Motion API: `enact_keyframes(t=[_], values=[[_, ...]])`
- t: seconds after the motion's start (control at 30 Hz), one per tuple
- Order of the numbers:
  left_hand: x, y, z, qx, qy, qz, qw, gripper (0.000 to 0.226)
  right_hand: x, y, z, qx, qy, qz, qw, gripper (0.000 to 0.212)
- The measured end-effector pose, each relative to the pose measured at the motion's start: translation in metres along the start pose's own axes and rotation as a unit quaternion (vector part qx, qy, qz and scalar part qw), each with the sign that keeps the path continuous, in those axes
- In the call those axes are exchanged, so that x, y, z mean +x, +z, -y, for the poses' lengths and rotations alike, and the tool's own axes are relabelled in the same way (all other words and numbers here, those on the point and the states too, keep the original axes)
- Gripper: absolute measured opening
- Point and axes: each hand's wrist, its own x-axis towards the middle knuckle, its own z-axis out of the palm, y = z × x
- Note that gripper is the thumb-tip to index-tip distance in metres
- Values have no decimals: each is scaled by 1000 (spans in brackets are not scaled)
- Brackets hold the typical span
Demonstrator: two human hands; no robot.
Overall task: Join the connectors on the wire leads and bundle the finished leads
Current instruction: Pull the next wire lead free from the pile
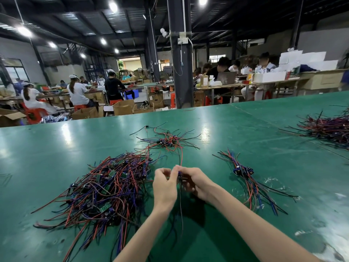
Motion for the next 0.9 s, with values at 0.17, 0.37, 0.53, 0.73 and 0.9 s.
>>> enact_keyframes(t=[0.17,0.37,0.53,0.73,0.9], values=[[-2,-3,1,-12,-44,125,991,38,-4,-13,0,35,-34,-92,995,29],[-13,0,1,-45,-31,226,973,15,-8,-29,0,44,-65,-85,993,36],[-13,0,-3,-71,-20,164,984,13,-11,-27,1,45,-27,-37,998,34],[-10,-1,-1,-79,-32,157,984,10,-14,-23,-2,6,26,-21,999,20],[-12,-4,-3,-71,-107,229,965,10,-13,-26,-3,-15,-20,-55,998,16]])
